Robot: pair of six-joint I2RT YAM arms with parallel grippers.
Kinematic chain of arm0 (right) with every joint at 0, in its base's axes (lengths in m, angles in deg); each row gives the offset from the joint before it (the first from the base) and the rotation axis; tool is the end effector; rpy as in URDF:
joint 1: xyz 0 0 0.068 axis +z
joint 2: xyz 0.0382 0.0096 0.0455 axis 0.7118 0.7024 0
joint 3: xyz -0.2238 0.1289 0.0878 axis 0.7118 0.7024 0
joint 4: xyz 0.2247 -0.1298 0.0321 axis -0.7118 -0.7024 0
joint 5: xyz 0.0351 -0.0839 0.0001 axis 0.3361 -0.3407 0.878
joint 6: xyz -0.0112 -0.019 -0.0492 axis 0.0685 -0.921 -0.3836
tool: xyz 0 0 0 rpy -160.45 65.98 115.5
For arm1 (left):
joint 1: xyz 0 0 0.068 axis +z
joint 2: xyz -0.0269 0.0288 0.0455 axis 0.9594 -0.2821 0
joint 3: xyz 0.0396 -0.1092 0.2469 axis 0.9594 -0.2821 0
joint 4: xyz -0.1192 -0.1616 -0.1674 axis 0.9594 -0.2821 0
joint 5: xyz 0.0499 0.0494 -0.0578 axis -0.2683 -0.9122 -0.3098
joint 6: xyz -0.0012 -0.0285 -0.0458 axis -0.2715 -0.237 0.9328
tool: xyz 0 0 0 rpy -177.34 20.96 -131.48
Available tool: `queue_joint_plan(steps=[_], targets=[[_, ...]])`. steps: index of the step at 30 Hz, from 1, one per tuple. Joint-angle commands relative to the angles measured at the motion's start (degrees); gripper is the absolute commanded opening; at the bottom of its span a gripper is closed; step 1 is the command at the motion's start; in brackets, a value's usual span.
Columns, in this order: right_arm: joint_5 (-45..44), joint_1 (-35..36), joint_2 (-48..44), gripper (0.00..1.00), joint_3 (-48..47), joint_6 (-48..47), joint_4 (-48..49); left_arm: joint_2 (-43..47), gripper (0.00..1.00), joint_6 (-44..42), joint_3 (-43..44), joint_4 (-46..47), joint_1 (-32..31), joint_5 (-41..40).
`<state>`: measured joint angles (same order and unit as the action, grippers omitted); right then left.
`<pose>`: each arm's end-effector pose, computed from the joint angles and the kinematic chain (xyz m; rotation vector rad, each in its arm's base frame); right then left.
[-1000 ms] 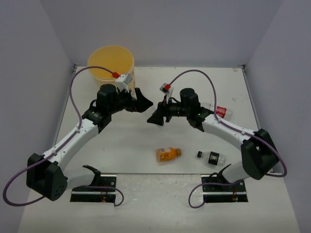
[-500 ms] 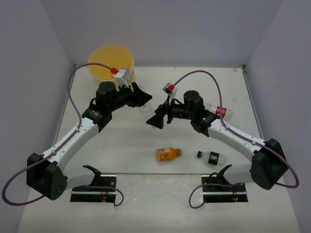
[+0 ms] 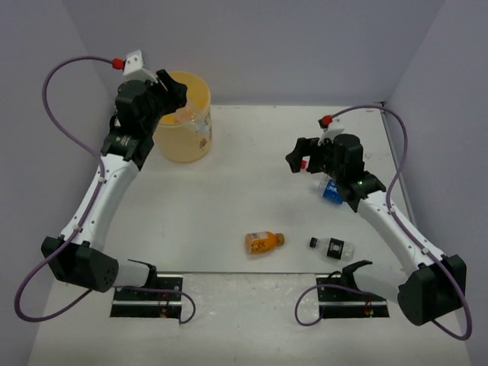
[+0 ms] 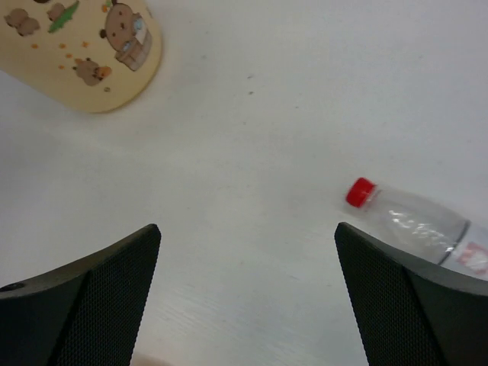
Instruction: Put the plastic bottles in the bin
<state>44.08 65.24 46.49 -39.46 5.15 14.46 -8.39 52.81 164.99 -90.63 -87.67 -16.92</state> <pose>0.2491 0.0948 0.3162 -0.1749 1.9654 0.5223 0.3035 -0.0723 0.4387 -0.2967 1.6714 -0.4812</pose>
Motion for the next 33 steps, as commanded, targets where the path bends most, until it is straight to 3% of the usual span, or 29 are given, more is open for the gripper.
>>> queue_joint_plan(steps=[1,6,12,13,14,15,16,23,26,32,33], targets=[[-5.17,-0.58,-4.22,0.99,1.18,-24.87,-3.99,-7.68,0.06,-3.82,9.59,0.15,5.14,-9.25],[-9.82,-5.01,-1.99,0.99,-1.57,-34.48,-3.87,-16.74,0.07,-4.28,18.5,-3.07,7.52,-12.58],[-1.68,-15.33,0.24,0.99,1.62,-38.08,-3.92,-22.54,0.28,-4.38,20.17,-1.35,7.97,-14.81],[-0.82,-15.9,0.61,0.99,1.86,-39.21,-3.92,-23.28,0.36,-4.79,20.68,-1.31,8.04,-14.19],[0.69,-16.38,1.02,0.99,2.04,-40.09,-4.03,-24.27,0.57,-4.89,21.6,-1.85,8.11,-13.88],[2.52,-16.81,1.51,0.99,2.15,-40.9,-4.25,-25.57,0.87,-4.84,22.69,-2.61,8.17,-13.61],[2.91,-16.86,1.72,0.99,2.17,-40.93,-4.27,-26.18,0.98,-4.91,23.42,-3.15,8.25,-13.28],[1.01,-18.75,3.91,0.99,2.85,-43.2,-5.68,-25.09,1.0,-9.3,26.84,-5.18,8.35,-6.64],[1.1,-19.57,6.36,0.99,1.82,-43.05,-5.98,-22.02,1.0,-11.76,25.53,-5.43,8.35,-0.22],[0.99,-23.69,12.65,0.99,0.41,-41.89,-7.62,-10.05,1.0,-12.14,14.22,-1.23,8.27,11.51],[-0.13,-24.44,14.5,0.99,-0.15,-41.8,-7.69,-8.15,1.0,-11.33,9.07,2.01,8.26,14.06]])
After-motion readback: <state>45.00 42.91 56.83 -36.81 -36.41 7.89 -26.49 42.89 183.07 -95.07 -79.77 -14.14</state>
